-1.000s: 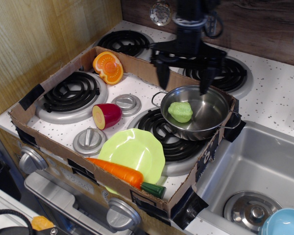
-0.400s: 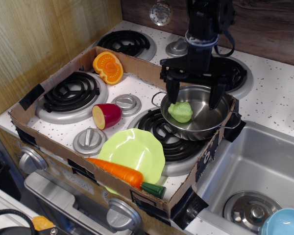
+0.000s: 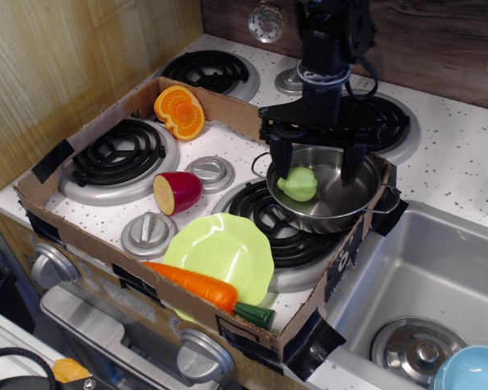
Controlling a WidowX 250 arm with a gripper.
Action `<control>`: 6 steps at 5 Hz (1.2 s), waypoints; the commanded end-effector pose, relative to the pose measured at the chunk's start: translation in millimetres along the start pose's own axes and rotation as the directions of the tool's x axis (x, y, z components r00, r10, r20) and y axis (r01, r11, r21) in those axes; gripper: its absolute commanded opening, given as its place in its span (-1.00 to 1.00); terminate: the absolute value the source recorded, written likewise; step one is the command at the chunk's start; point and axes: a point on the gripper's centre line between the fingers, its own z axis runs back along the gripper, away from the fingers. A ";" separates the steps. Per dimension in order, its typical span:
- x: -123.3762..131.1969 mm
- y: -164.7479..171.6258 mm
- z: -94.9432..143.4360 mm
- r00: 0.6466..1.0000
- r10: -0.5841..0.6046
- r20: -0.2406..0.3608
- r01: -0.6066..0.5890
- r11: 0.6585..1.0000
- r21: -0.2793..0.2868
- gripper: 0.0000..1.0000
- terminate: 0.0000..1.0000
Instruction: Take broccoli out of pan
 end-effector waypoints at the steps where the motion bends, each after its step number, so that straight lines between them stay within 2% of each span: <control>1: -0.4 -2.7 -6.0 0.998 0.044 0.043 -0.042 0.998 -0.051 1.00 -1.00; 2: -1.4 -2.6 -8.8 0.998 0.052 0.046 -0.049 0.996 -0.069 1.00 -1.00; 3: 1.0 -6.3 -4.1 0.997 0.061 0.049 -0.059 0.997 -0.049 -1.00 -1.00; 5: 4.5 -11.2 12.5 0.990 0.129 0.060 -0.128 0.991 -0.031 -1.00 -1.00; 6: 7.6 -8.0 39.8 0.965 0.249 0.081 -0.244 0.968 -0.060 -1.00 -1.00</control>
